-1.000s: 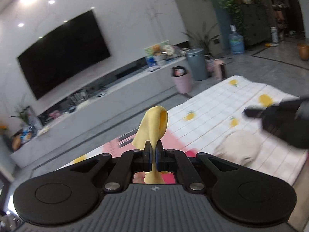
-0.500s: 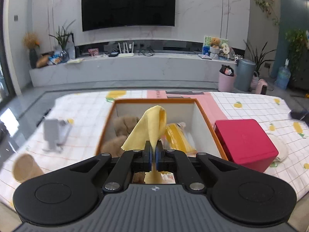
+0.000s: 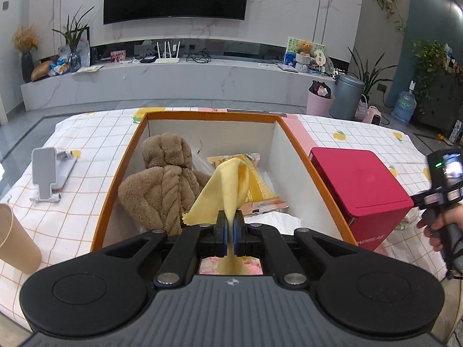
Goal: Organize soft objects
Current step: 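Lift the yellow cloth and white towel and carry both over the orange box, then open both tools to drop the white towel and yellow cloth into the box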
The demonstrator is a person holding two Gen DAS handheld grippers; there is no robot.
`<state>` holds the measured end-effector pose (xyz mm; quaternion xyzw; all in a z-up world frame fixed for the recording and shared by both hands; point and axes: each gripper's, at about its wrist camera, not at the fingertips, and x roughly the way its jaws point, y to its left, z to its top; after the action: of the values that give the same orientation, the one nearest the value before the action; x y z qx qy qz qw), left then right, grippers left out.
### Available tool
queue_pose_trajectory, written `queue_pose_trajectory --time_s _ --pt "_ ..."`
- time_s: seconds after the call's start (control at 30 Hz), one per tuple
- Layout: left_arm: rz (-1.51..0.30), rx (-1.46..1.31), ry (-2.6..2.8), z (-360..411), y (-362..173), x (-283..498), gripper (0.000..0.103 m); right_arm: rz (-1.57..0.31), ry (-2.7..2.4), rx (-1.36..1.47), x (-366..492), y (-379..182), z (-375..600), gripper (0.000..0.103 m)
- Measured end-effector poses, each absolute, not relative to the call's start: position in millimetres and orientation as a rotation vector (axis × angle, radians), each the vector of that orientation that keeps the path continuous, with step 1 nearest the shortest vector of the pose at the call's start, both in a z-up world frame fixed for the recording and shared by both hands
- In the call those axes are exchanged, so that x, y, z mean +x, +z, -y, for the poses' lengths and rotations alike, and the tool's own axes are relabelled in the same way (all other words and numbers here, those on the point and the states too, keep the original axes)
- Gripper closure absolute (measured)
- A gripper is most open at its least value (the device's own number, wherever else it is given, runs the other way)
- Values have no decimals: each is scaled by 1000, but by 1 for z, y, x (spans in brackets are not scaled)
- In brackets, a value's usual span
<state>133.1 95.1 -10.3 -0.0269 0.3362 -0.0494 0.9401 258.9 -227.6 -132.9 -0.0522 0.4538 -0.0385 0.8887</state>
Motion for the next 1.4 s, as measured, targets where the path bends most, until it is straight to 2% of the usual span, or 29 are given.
queue_pose_trajectory --time_s 0.1,0.23,0.27,0.33,0.37,0.4,0.47,0.57,0.8,1.17,1.27,1.4 --pt "-690 -53 -104 -94 -10 133 99 -928 -76 8 258 -134 245 2" --pt "-744 -46 -157 -89 -20 140 99 -904 -36 -17 254 -136 247 3" --pt "-757 -53 -175 -88 -22 142 99 -903 -44 -14 254 -134 248 7" --pt "-787 -67 -206 -87 -28 144 99 -882 -57 -26 253 -130 249 27" --pt "-801 -70 -206 -87 -31 145 99 -873 -50 -54 253 -127 249 56" --pt "-813 -70 -202 -87 -33 145 99 -879 -49 -86 254 -126 249 71" --pt "-821 -73 -193 -89 -35 145 99 -879 -40 -104 253 -125 250 74" --pt "-829 -91 -199 -93 -35 145 99 -872 -62 -137 253 -126 249 88" --pt "-848 -105 -205 -96 -37 147 99 -775 -78 -111 234 -103 244 91" --pt "-795 -151 -193 -104 -22 148 99 -444 232 -131 174 28 139 90" --pt "-783 -134 -147 -104 -18 157 99 -445 390 -152 173 47 95 90" --pt "-776 -131 -86 -106 -19 170 99 -533 542 -176 191 46 37 90"
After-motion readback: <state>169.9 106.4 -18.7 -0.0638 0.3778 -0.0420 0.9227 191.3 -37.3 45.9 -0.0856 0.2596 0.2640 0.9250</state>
